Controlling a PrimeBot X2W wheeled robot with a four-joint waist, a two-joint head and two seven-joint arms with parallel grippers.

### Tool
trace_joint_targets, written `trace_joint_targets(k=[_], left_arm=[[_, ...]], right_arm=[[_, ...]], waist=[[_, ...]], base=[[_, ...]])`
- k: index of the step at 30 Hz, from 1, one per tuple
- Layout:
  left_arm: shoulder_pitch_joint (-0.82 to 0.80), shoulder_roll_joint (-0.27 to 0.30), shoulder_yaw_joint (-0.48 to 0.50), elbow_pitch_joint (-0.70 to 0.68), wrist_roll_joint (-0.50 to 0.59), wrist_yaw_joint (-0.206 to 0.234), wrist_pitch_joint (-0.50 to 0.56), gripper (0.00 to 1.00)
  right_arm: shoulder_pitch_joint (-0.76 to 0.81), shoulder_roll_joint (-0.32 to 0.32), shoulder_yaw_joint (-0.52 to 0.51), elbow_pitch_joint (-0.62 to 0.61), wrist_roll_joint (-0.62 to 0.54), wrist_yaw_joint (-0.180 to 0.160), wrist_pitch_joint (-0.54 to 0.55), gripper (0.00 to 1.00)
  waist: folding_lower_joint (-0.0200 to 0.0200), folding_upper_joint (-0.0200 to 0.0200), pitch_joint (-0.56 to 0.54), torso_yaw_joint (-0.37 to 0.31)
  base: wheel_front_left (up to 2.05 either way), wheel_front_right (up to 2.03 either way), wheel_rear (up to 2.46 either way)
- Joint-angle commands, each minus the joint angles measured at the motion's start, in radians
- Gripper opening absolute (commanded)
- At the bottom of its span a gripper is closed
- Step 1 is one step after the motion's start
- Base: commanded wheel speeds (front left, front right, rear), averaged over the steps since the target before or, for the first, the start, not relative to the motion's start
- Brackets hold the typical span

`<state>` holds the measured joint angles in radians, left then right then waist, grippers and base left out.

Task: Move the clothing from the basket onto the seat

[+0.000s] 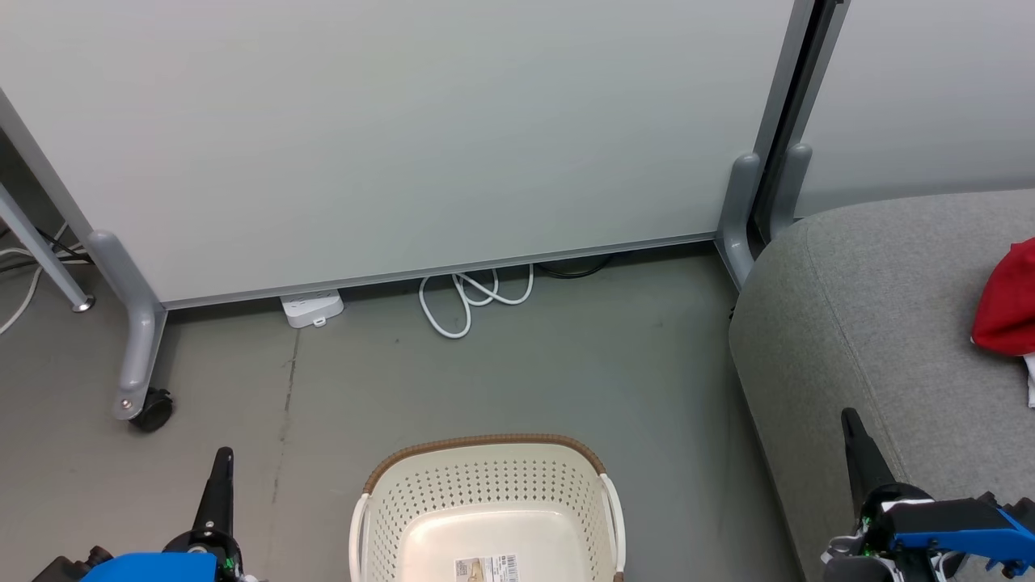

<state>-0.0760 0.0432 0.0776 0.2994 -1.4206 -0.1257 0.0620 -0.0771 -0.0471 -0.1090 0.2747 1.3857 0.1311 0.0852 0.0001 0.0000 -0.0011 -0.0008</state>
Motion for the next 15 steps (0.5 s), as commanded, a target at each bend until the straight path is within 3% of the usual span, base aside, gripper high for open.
trace_joint_targets(k=[1,15], left_arm=[[-0.021,0.006,0.008,-0.011,-0.016,-0.003,0.008,0.00],[-0.030,0.008,0.026,-0.037,-0.114,-0.006,0.034,0.00]], right_arm=[[-0.017,-0.004,-0.003,-0.010,0.020,0.000,0.006,0.00],[-0.029,-0.005,-0.004,-0.023,0.136,0.000,0.019,0.00]], waist=[[-0.0001,0.0000,0.000,0.000],[-0.0001,0.0000,0.002,0.000]], base=[[0.00,0.00,0.00],[0.00,0.00,0.00]])
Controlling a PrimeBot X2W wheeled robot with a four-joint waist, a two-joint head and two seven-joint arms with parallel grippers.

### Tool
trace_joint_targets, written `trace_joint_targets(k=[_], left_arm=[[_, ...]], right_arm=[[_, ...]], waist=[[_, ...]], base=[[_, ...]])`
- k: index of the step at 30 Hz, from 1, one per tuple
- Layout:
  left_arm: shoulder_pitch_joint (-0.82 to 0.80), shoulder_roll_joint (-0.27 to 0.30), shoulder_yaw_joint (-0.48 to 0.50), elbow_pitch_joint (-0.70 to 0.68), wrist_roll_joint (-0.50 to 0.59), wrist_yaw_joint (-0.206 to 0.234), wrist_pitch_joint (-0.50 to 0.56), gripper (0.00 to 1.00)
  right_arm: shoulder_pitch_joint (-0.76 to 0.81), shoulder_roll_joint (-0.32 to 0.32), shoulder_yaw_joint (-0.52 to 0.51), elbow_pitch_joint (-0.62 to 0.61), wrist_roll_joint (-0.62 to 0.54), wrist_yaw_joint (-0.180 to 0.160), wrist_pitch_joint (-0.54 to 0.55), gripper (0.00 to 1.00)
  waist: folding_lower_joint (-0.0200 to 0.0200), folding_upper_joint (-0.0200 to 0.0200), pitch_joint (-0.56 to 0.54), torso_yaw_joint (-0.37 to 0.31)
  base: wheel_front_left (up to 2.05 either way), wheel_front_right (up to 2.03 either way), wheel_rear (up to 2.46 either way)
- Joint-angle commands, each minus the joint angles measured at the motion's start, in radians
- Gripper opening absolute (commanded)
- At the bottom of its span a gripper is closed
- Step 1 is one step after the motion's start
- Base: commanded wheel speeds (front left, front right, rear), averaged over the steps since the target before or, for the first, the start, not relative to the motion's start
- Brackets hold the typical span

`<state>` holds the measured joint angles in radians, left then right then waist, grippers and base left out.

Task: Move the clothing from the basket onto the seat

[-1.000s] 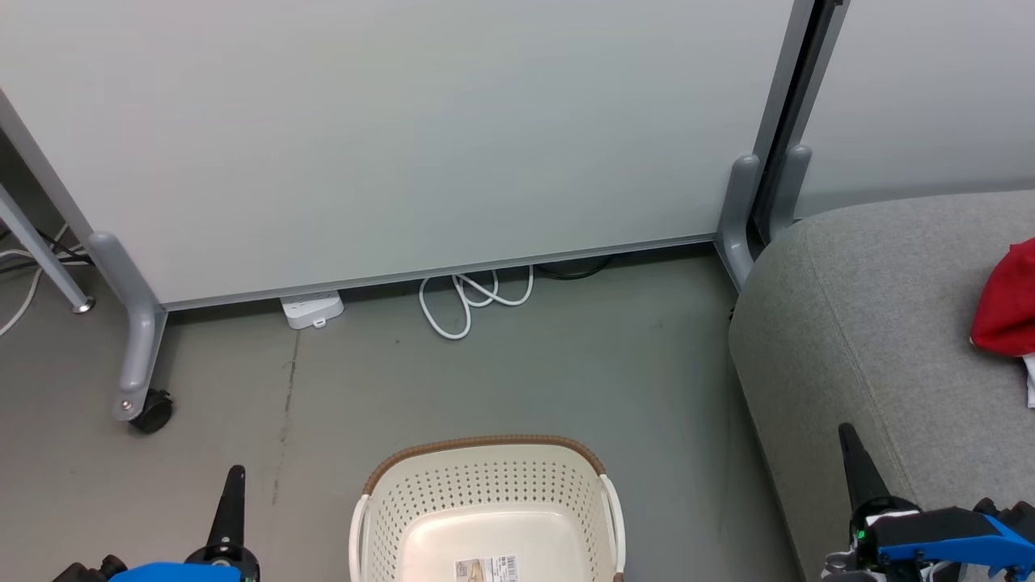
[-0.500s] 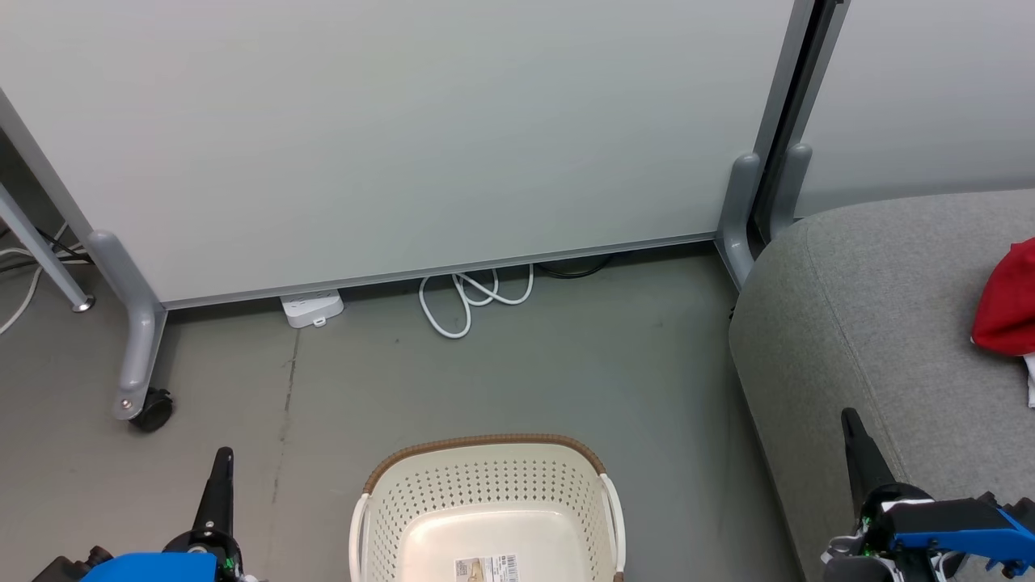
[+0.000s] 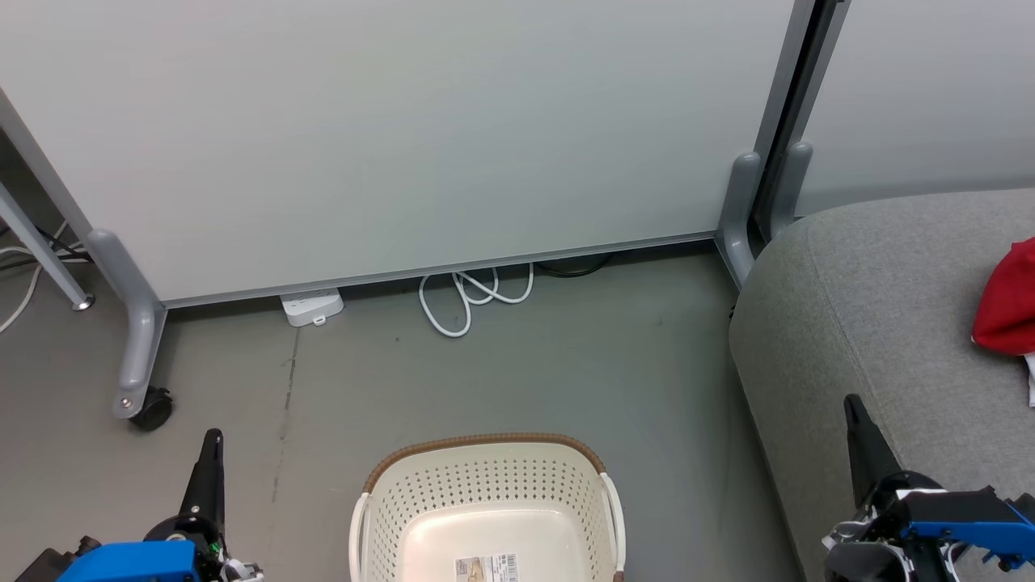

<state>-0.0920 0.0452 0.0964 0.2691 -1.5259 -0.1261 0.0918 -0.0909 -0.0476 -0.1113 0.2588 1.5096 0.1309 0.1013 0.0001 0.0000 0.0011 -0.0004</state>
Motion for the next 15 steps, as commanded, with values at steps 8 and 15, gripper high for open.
trace_joint_targets(k=[8,15], left_arm=[[-0.020,0.008,0.017,-0.021,-0.061,-0.007,0.018,0.00],[-0.023,0.008,0.021,-0.028,-0.088,-0.008,0.026,0.00]], right_arm=[[-0.021,-0.004,-0.003,-0.014,0.073,0.000,0.012,0.00],[-0.023,-0.004,-0.004,-0.017,0.105,0.000,0.014,0.00]], waist=[[-0.0001,0.0000,0.001,0.000],[-0.0001,0.0000,0.002,0.000]], base=[[0.00,0.00,0.00],[0.00,0.00,0.00]])
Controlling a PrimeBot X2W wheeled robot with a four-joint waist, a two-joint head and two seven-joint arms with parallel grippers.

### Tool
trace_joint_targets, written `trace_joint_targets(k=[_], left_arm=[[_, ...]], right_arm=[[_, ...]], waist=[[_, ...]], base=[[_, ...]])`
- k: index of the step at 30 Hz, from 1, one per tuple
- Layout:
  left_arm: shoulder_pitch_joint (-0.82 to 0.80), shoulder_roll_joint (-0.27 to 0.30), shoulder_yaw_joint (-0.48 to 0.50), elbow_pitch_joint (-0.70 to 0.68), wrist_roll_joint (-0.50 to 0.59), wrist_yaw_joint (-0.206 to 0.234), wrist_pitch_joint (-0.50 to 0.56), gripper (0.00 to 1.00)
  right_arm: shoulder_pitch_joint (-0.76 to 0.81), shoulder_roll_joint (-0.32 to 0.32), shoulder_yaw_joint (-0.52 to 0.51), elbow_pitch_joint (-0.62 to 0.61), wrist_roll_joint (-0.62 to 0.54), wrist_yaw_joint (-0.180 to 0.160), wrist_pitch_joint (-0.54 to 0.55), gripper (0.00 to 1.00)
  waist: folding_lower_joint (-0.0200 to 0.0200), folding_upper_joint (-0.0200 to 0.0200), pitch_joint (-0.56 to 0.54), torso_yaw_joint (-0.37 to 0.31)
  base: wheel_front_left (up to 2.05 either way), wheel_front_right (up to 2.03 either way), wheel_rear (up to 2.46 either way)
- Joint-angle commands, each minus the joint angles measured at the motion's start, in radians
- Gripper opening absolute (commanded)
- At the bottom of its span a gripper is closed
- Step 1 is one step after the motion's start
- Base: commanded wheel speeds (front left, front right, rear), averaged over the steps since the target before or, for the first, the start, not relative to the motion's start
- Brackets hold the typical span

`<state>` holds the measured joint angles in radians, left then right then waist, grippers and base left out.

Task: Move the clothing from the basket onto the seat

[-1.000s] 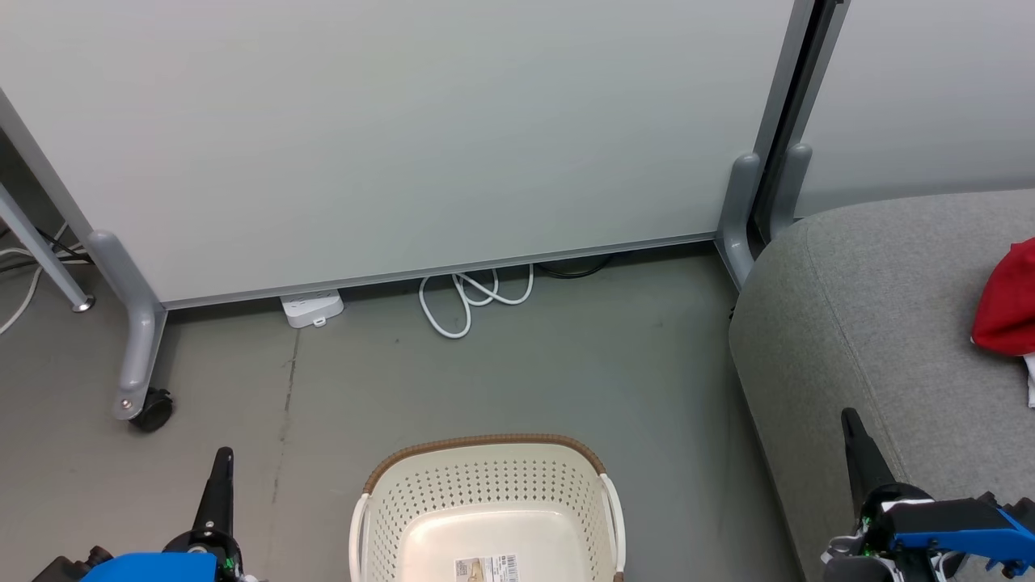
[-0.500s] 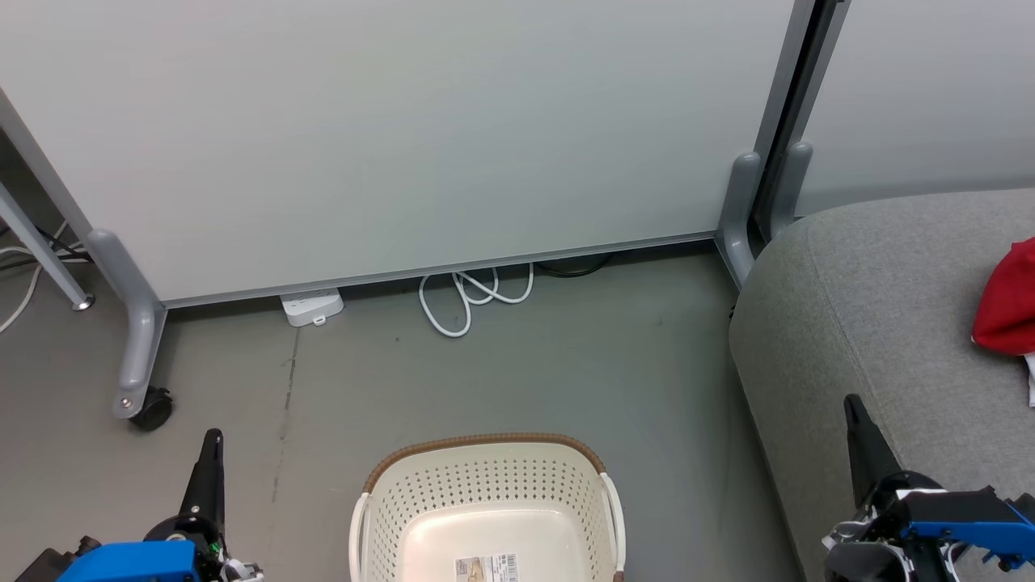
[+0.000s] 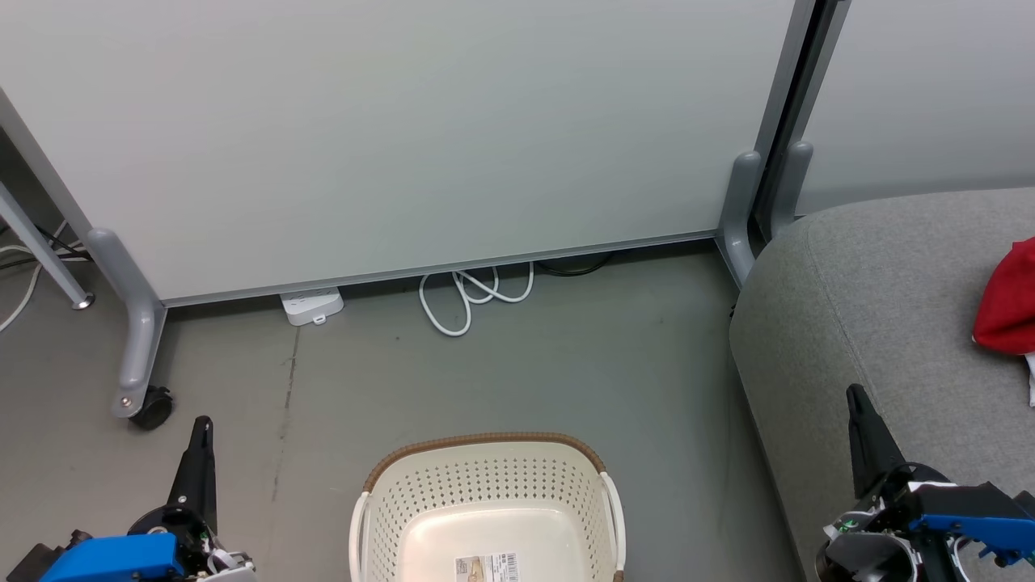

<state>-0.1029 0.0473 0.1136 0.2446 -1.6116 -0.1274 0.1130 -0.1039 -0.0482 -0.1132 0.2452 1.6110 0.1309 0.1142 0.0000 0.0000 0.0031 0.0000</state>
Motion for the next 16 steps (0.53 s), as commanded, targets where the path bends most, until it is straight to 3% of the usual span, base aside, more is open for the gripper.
trace_joint_targets(k=[1,16], left_arm=[[-0.012,0.006,0.004,-0.004,-0.003,-0.006,0.005,0.00],[-0.011,0.006,0.004,-0.004,-0.003,-0.006,0.005,0.00]], right_arm=[[-0.010,-0.004,-0.002,-0.003,0.004,0.000,0.001,0.00],[-0.010,-0.004,-0.001,-0.003,0.003,0.000,0.001,0.00]], waist=[[0.0000,0.0000,0.000,0.000],[0.0000,0.0000,0.000,0.000]], base=[[0.00,0.00,0.00],[0.00,0.00,0.00]])
